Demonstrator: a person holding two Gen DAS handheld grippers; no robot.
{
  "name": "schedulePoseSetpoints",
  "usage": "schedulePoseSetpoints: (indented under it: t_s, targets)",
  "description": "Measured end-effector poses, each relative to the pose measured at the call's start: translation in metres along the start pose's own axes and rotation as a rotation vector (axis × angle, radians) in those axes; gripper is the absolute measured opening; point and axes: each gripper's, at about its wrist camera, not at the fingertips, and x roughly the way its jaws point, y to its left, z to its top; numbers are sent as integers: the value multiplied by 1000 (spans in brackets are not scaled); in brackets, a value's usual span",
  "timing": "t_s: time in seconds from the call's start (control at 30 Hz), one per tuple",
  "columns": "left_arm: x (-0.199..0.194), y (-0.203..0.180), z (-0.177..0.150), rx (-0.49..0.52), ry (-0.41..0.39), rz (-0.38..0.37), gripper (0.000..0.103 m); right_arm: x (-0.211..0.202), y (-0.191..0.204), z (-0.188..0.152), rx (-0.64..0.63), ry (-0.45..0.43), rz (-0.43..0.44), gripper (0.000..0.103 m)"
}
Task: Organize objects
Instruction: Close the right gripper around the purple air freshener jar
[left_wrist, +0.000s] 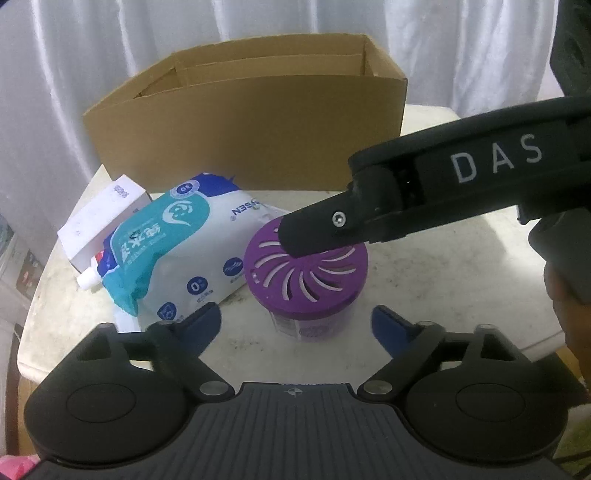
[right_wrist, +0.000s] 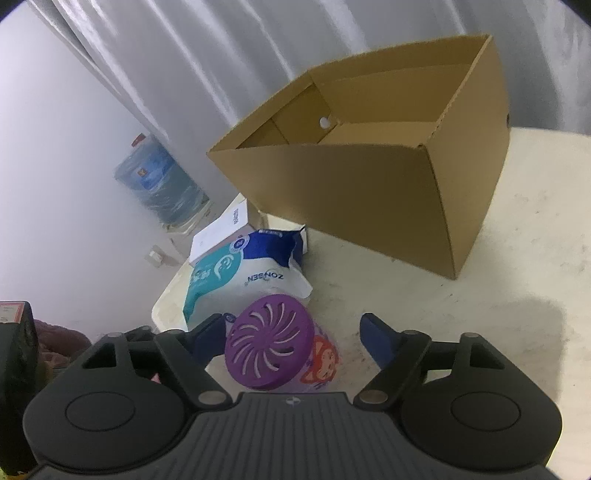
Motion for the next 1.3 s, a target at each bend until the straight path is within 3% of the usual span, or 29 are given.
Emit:
schedulePoseSetpoints:
  t_s: [0.13, 0.3, 0.73, 0.83, 0.97, 1.13, 1.3]
  targets:
    - [3, 2, 0, -12, 7, -13, 72, 4, -2, -1, 22, 21, 19, 64]
    - [0, 1, -2, -18, -5, -33, 62, 9, -4, -4, 56, 54, 47, 53]
    - [-17, -2, -17, -9, 6, -79, 61, 1, 6, -18, 49, 110, 34, 53]
    - [-20, -4, -21, -1, -2, -84, 63, -1, 7, -21, 50, 123, 26, 53]
    - [-16, -4, -21, 17, 3, -74, 74, -1, 7, -22, 61, 127, 21, 53]
    - [-5, -2, -21, 14, 50, -74, 75, -2, 5, -21, 70, 119, 11, 53]
    - [0, -1, -20, 15, 49, -82, 75, -1, 4, -21, 76, 117, 16, 53]
